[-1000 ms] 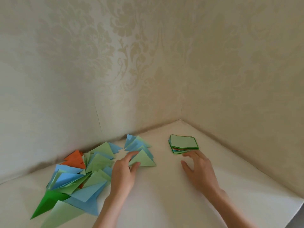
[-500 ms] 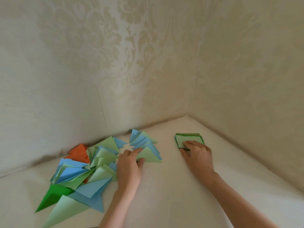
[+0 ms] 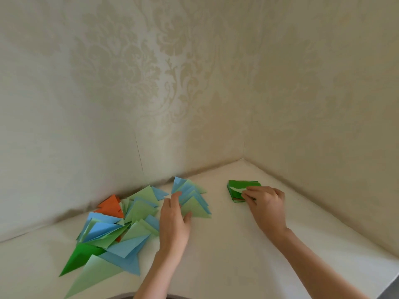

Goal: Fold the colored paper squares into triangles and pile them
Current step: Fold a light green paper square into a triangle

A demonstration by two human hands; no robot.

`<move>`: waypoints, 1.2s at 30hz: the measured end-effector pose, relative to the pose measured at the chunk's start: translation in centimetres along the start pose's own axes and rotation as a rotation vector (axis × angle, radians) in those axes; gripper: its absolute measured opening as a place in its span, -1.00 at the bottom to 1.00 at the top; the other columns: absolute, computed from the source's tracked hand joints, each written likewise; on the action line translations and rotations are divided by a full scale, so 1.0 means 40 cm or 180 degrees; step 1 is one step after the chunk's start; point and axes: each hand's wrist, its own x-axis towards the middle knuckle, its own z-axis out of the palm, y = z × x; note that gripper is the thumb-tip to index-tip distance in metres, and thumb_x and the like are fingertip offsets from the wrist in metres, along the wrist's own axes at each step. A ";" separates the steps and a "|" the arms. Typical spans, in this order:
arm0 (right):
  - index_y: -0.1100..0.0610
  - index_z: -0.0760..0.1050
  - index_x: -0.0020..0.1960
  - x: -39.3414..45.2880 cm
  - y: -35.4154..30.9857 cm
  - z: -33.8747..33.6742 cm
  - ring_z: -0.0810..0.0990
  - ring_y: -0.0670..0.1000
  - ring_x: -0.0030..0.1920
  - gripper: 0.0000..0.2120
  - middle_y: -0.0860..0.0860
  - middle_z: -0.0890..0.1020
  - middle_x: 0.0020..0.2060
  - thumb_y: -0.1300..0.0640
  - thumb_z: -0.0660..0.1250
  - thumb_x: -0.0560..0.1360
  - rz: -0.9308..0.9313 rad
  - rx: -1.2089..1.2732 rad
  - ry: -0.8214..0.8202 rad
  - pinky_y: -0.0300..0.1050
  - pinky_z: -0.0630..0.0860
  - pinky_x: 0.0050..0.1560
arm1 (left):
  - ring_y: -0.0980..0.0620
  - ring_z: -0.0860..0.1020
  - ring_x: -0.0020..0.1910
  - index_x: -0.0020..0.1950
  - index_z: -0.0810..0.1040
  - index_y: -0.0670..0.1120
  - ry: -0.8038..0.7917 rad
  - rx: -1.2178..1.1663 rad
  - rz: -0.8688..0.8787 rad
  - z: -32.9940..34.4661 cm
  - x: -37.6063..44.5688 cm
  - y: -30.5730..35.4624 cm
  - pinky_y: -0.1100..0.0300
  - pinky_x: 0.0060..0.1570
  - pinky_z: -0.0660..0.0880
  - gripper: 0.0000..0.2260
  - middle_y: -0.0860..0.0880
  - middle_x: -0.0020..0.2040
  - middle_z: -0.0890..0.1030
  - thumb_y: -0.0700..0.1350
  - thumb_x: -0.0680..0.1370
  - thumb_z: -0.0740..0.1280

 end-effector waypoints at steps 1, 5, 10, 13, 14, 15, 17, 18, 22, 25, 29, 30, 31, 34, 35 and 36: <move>-0.02 0.70 -0.18 -0.003 0.001 -0.017 0.63 0.02 -0.13 -0.89 -0.09 0.70 -0.15 0.15 0.56 0.34 -0.0148 0.0060 0.0094 0.05 0.44 -0.01 | 0.01 0.48 -0.10 0.32 0.40 -0.10 0.0058 -0.0112 0.0058 0.000 -0.008 0.010 0.19 -0.08 0.44 -0.53 0.01 -0.03 0.43 -0.27 0.45 0.44; 0.00 0.70 -0.15 -0.048 -0.002 -0.072 0.58 -0.01 -0.15 -0.92 -0.11 0.66 -0.17 0.11 0.53 0.36 -0.0556 0.0226 0.0299 -0.08 0.38 -0.12 | 0.07 0.48 -0.13 0.17 0.47 -0.11 0.0133 -0.0472 0.0461 0.019 -0.048 0.055 0.29 -0.07 0.40 -0.62 0.04 -0.10 0.48 -0.31 0.41 0.46; -0.08 0.68 -0.16 -0.138 -0.002 -0.074 0.56 -0.04 -0.20 -0.95 -0.18 0.62 -0.23 -0.01 0.46 0.39 -0.0694 0.0178 -0.0121 -0.10 0.40 -0.22 | 0.23 0.49 -0.03 0.06 0.48 -0.03 -0.0393 -0.0892 0.0709 0.083 -0.097 0.107 0.43 0.01 0.39 -0.72 0.12 -0.03 0.53 -0.31 0.43 0.39; -0.13 0.66 -0.16 -0.166 0.007 -0.065 0.57 -0.06 -0.19 -0.89 -0.21 0.60 -0.22 -0.07 0.36 0.39 -0.0682 0.0104 -0.0537 -0.13 0.40 -0.21 | 0.21 0.48 0.05 0.08 0.48 0.01 -0.0771 -0.0905 0.0821 0.116 -0.116 0.116 0.39 0.08 0.38 -0.73 0.17 0.01 0.52 -0.24 0.43 0.31; -0.13 0.65 -0.15 -0.167 0.011 -0.062 0.57 -0.07 -0.16 -0.88 -0.22 0.60 -0.20 -0.07 0.34 0.40 -0.0631 0.0134 -0.0673 -0.13 0.41 -0.19 | 0.21 0.47 0.06 0.10 0.48 0.02 -0.0892 -0.0882 0.0845 0.122 -0.117 0.117 0.40 0.09 0.37 -0.72 0.18 0.02 0.52 -0.22 0.42 0.29; -0.12 0.65 -0.13 -0.167 0.015 -0.061 0.57 -0.08 -0.13 -0.88 -0.22 0.60 -0.18 -0.07 0.34 0.42 -0.0523 0.0216 -0.0801 -0.11 0.43 -0.16 | 0.21 0.46 0.06 0.11 0.47 0.03 -0.1007 -0.0854 0.0854 0.126 -0.117 0.117 0.42 0.08 0.35 -0.71 0.19 0.01 0.52 -0.22 0.42 0.29; -0.10 0.65 -0.11 -0.166 0.023 -0.054 0.55 -0.10 -0.09 -0.89 -0.23 0.59 -0.14 -0.06 0.37 0.42 -0.0293 0.0464 -0.0965 -0.08 0.45 -0.11 | 0.22 0.45 0.04 0.12 0.46 0.04 -0.1176 -0.0823 0.0844 0.130 -0.111 0.115 0.45 0.05 0.33 -0.69 0.22 -0.03 0.53 -0.20 0.41 0.31; -0.10 0.64 -0.11 -0.169 0.024 -0.052 0.54 -0.13 -0.09 -0.90 -0.24 0.58 -0.14 -0.06 0.37 0.42 -0.0222 0.0566 -0.0980 -0.08 0.46 -0.09 | 0.22 0.45 0.02 0.12 0.47 0.04 -0.1200 -0.0817 0.0847 0.132 -0.107 0.113 0.46 0.04 0.33 -0.69 0.23 -0.06 0.54 -0.18 0.40 0.33; -0.12 0.62 -0.12 -0.172 0.028 -0.041 0.49 -0.20 -0.11 -0.89 -0.28 0.56 -0.17 -0.10 0.36 0.41 -0.0093 0.0667 -0.0931 -0.13 0.44 -0.08 | 0.25 0.47 -0.04 0.01 0.52 0.07 -0.1235 -0.0850 0.0737 0.142 -0.085 0.111 0.48 -0.05 0.33 -0.76 0.23 -0.12 0.57 -0.12 0.37 0.36; -0.11 0.59 -0.15 -0.166 0.028 -0.039 0.52 -0.19 -0.15 -0.92 -0.28 0.56 -0.21 -0.09 0.43 0.40 0.0064 0.0826 -0.0982 -0.15 0.46 -0.09 | 0.25 0.48 -0.06 -0.04 0.52 0.12 -0.1321 -0.0867 0.0542 0.146 -0.070 0.117 0.49 -0.12 0.30 -0.79 0.23 -0.16 0.59 -0.07 0.36 0.38; -0.08 0.58 -0.11 -0.141 0.025 -0.045 0.53 -0.18 -0.11 -0.91 -0.25 0.58 -0.18 -0.06 0.43 0.43 0.0317 0.0975 -0.1338 -0.26 0.43 -0.05 | 0.26 0.49 -0.06 -0.08 0.52 0.15 -0.1262 -0.0792 0.0446 0.148 -0.069 0.119 0.49 -0.17 0.31 -0.83 0.25 -0.18 0.59 -0.04 0.38 0.40; -0.08 0.58 -0.10 -0.135 0.024 -0.047 0.53 -0.19 -0.10 -0.91 -0.24 0.59 -0.17 -0.07 0.41 0.44 0.0391 0.0999 -0.1449 -0.28 0.42 -0.05 | 0.27 0.48 -0.05 -0.07 0.53 0.15 -0.1215 -0.0756 0.0446 0.148 -0.071 0.119 0.49 -0.17 0.31 -0.85 0.26 -0.18 0.59 -0.02 0.40 0.41; -0.09 0.57 -0.09 -0.133 0.023 -0.047 0.52 -0.19 -0.10 -0.91 -0.24 0.59 -0.16 -0.07 0.39 0.45 0.0453 0.1016 -0.1494 -0.27 0.41 -0.05 | 0.28 0.48 -0.05 -0.07 0.53 0.15 -0.1177 -0.0730 0.0452 0.149 -0.072 0.118 0.48 -0.16 0.32 -0.86 0.27 -0.18 0.59 0.00 0.42 0.41; -0.10 0.51 -0.07 -0.149 0.014 -0.041 0.49 -0.16 -0.10 -0.88 -0.25 0.55 -0.15 -0.12 0.37 0.46 0.0357 0.0719 -0.1280 -0.18 0.39 -0.02 | 0.28 0.48 -0.06 -0.07 0.53 0.14 -0.1106 -0.0681 0.0423 0.154 -0.072 0.120 0.48 -0.17 0.33 -0.89 0.26 -0.19 0.59 -0.01 0.45 0.41; -0.12 0.48 -0.05 -0.155 0.009 -0.040 0.47 -0.16 -0.09 -0.85 -0.26 0.52 -0.14 -0.14 0.35 0.46 0.0315 0.0601 -0.1243 -0.17 0.37 -0.01 | 0.28 0.48 -0.07 -0.07 0.53 0.14 -0.1080 -0.0670 0.0412 0.156 -0.072 0.122 0.47 -0.18 0.33 -0.88 0.25 -0.19 0.59 -0.03 0.45 0.41; -0.13 0.47 -0.03 -0.158 0.008 -0.038 0.46 -0.16 -0.08 -0.83 -0.26 0.51 -0.12 -0.16 0.34 0.46 0.0318 0.0553 -0.1230 -0.17 0.36 0.01 | 0.28 0.49 -0.07 -0.08 0.53 0.14 -0.1056 -0.0656 0.0402 0.158 -0.073 0.124 0.47 -0.19 0.33 -0.88 0.25 -0.20 0.59 -0.04 0.45 0.41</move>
